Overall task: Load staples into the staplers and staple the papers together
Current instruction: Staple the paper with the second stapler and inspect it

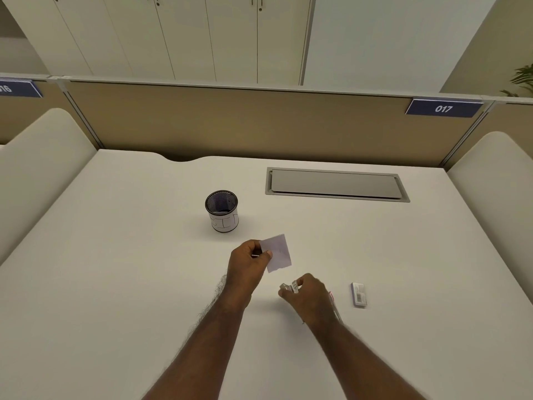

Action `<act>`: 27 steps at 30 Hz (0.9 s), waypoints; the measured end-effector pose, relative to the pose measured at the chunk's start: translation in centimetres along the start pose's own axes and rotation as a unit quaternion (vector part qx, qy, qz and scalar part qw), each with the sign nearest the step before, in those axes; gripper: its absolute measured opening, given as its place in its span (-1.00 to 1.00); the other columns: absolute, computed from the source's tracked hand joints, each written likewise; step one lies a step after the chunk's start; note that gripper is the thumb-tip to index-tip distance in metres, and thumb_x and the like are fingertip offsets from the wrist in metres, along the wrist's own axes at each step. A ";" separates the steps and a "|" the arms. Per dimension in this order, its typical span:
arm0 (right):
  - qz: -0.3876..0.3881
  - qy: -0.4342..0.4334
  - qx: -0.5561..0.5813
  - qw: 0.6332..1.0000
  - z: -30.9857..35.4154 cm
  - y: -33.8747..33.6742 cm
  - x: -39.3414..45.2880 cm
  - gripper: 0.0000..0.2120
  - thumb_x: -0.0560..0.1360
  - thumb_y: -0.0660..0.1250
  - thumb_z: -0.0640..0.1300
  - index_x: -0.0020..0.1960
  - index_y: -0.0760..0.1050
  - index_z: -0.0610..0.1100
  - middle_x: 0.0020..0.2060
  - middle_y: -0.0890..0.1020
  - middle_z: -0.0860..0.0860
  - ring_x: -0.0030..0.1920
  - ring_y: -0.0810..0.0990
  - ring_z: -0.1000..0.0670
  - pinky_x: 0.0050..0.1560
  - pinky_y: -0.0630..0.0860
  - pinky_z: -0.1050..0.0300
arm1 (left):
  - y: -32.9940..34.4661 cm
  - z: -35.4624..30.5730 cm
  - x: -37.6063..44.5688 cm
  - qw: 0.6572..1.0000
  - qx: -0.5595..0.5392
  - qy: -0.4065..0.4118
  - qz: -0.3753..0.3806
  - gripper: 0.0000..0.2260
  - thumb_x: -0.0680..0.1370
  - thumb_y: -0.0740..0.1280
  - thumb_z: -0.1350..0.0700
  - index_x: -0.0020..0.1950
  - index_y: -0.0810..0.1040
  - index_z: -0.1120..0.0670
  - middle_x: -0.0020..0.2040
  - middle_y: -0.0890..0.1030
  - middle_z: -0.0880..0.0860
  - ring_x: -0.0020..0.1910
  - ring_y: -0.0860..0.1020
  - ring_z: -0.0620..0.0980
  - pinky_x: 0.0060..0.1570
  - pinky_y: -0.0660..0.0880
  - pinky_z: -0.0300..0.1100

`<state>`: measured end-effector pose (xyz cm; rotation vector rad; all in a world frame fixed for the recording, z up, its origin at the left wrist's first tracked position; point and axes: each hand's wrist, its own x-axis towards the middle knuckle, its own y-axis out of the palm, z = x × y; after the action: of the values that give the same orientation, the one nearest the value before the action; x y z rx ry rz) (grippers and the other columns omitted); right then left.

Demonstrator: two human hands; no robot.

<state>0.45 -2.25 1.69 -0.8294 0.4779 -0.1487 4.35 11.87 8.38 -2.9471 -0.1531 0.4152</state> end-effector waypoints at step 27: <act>-0.017 -0.138 0.454 0.880 7.0 -10.7 -2.7 -0.93 0.50 0.42 -0.08 -0.10 0.68 -0.01 -0.19 0.73 0.03 -0.14 0.71 0.00 -0.23 0.62 0.18 | 0.9 -5.5 -2.8 0.954 -0.278 -0.050 0.099 -0.82 0.55 0.37 0.24 0.14 0.54 0.18 -0.04 0.69 0.16 -0.16 0.67 0.02 -0.15 0.60 -0.16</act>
<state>1.87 -3.93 14.59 0.0737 0.0820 -0.2551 3.26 9.82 14.18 -3.5138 0.0208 0.6413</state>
